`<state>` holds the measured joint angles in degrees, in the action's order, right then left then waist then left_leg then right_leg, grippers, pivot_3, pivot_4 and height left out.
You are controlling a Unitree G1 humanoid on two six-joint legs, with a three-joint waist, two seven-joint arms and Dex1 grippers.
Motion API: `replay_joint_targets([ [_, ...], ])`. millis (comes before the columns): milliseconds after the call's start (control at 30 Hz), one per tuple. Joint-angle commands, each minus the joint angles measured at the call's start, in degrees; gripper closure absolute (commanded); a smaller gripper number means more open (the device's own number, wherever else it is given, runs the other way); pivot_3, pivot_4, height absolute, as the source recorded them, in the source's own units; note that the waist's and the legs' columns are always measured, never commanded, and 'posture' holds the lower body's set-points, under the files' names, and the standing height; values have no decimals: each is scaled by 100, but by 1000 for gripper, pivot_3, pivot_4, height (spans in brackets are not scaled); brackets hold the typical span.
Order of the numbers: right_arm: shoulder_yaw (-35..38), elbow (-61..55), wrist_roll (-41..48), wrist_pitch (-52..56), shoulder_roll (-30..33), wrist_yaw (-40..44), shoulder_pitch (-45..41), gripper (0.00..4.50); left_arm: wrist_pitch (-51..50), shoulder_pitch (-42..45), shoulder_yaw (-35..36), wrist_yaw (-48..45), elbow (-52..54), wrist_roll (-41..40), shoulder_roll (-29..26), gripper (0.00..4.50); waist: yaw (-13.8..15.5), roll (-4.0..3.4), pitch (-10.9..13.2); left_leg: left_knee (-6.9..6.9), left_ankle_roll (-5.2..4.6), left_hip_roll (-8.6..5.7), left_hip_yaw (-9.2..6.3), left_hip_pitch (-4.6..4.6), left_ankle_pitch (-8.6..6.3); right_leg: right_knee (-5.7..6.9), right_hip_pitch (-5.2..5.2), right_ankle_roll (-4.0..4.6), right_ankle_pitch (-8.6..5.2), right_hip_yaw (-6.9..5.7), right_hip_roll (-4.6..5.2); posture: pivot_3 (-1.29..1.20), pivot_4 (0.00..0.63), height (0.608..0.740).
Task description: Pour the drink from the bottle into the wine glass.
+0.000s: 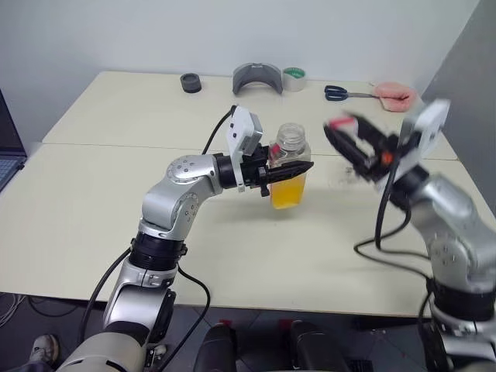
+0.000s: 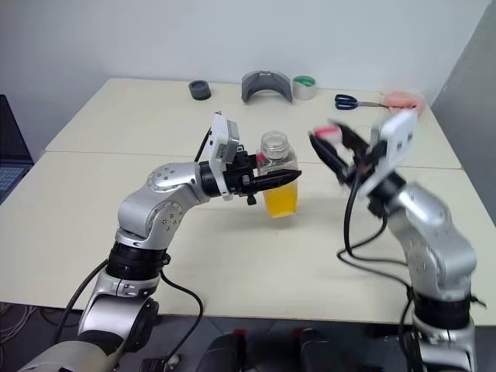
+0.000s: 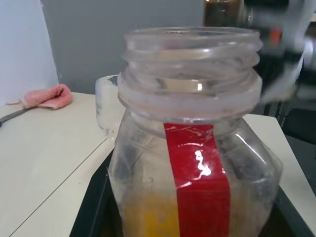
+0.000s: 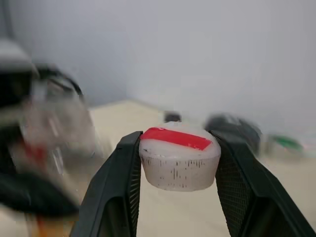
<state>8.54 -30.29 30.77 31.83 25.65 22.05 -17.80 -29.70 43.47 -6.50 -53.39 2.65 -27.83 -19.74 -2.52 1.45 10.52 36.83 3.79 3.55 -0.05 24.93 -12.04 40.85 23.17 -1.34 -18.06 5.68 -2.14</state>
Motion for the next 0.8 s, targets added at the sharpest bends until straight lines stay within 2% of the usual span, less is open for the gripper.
replay_joint_targets([
  [33, 116, -436, -399, -264, -172, -412, 786, 2666, 94, 112, 57, -37, 226, -73, 31, 2757, -3, 0, 0, 1, 0, 0, 0, -1, 0, 1, 0, -1, 0, 0, 0, 0, 150, 740],
  [200, -169, 148, -1107, -763, -569, -731, 1774, 2666, 76, 114, 50, -47, 234, -73, 9, 2757, -39, 1, -1, 0, 0, 3, -2, -8, 0, 5, -2, -24, -14, 1, -5, 0, 150, 740],
  [467, -145, 1531, -1614, -777, -1277, -1409, 1694, 2666, 76, 183, 55, -49, 222, -50, -22, 2757, -55, 0, -1, 2, 0, 2, -1, -8, 0, 8, -2, -24, -14, 3, -6, 0, 150, 740],
  [600, -112, 1686, -1685, -917, -1292, -1332, 1635, 1371, 83, 189, 62, -43, 216, -34, -42, 2757, -51, 0, -2, 3, 0, 2, -2, -9, 0, 9, -3, -24, -13, 2, -6, 0, 150, 740],
  [733, -137, 1368, -1599, -804, -1197, -1168, 1681, 11, 78, 174, 73, -46, 227, -40, -63, 2757, -34, 0, -2, 4, 0, 0, -2, -8, 0, 8, -5, -24, -13, 1, -5, 0, 150, 740],
  [800, -139, 1263, -1617, -753, -1123, -1127, 1662, 11, 86, 177, 76, -52, 208, -39, -67, 2757, -28, 0, -2, 4, 0, 1, -2, -7, 0, 8, -5, -24, -13, 1, -4, 0, 150, 740],
])
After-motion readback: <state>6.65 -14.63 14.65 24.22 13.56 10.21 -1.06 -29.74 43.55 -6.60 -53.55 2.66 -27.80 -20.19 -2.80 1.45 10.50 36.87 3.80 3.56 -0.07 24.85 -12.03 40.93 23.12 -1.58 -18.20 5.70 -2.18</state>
